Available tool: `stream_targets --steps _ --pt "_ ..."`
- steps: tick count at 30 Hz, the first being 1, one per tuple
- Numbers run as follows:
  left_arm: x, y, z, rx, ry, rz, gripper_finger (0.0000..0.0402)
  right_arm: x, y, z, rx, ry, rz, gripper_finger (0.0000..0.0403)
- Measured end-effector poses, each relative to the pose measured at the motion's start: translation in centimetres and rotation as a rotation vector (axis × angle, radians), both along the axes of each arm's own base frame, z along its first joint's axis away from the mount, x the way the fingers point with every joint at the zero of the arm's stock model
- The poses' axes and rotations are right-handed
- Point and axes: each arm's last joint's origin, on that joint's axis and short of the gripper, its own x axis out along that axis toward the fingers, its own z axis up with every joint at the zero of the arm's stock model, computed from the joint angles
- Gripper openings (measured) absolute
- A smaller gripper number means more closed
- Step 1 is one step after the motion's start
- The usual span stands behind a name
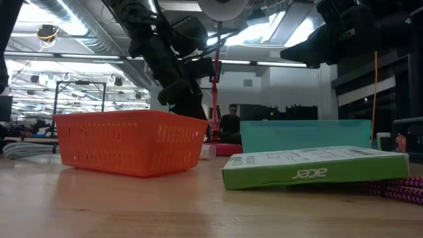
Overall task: Pick and place items into bin
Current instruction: Put the white charger adapter into the red bin
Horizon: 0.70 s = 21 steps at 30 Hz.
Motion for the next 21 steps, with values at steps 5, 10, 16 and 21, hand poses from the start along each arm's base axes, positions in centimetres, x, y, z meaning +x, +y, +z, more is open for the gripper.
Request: stream_targets --steps 5,10,16,21 --pt "0.03 -0.21 0.04 0.083 0.016 0.007 0.0215 0.00 0.00 0.00 0.000 0.000 0.000 0.0000" --pt "0.03 -0.25 0.05 0.064 0.009 0.038 0.0213 0.00 0.00 -0.01 0.000 0.001 0.000 0.0000" --pt "0.03 -0.25 0.05 0.080 0.015 0.017 0.0215 0.00 0.00 -0.02 0.000 0.002 0.000 0.0000" --pt "-0.01 -0.29 0.01 0.066 0.018 0.011 0.0221 -0.01 0.00 -0.03 0.000 0.003 0.000 0.0000"
